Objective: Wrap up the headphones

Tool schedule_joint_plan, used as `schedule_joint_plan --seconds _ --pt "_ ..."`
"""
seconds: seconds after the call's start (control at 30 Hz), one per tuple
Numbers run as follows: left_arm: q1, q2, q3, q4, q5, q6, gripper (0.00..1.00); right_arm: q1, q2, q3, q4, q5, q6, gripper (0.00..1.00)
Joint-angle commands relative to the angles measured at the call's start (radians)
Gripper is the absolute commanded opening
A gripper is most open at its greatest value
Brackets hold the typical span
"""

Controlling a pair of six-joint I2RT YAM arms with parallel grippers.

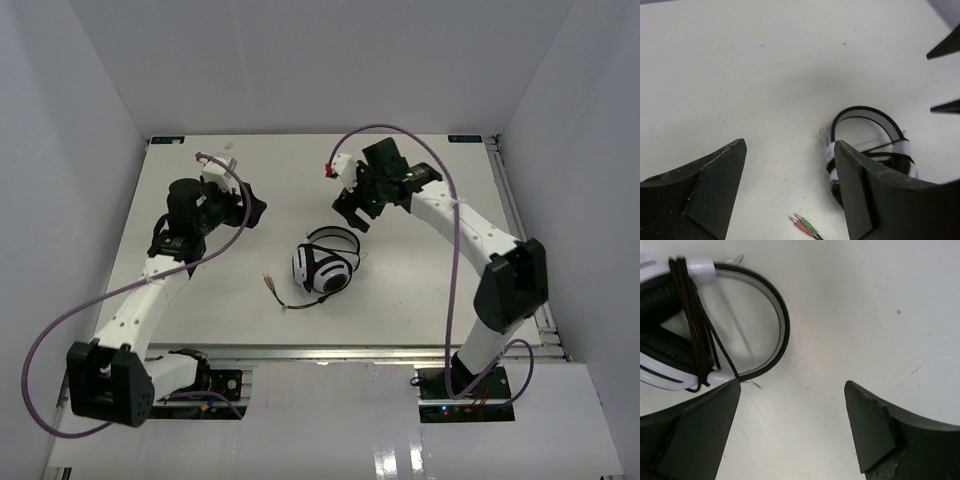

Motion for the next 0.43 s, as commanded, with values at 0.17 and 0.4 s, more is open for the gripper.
schedule_joint_plan --seconds 0.17,0.4 --pt "0.003 -0.558 -0.307 0.103 0.344 -0.327 0.98 -0.033 -0.616 -0.47 0.4 0.315 0.488 0.9" --pt "0.003 -0.731 -0.338 -0.113 0.293 -0.347 0.98 -0.051 -0.779 -0.663 0.456 0.351 0.452 0.9"
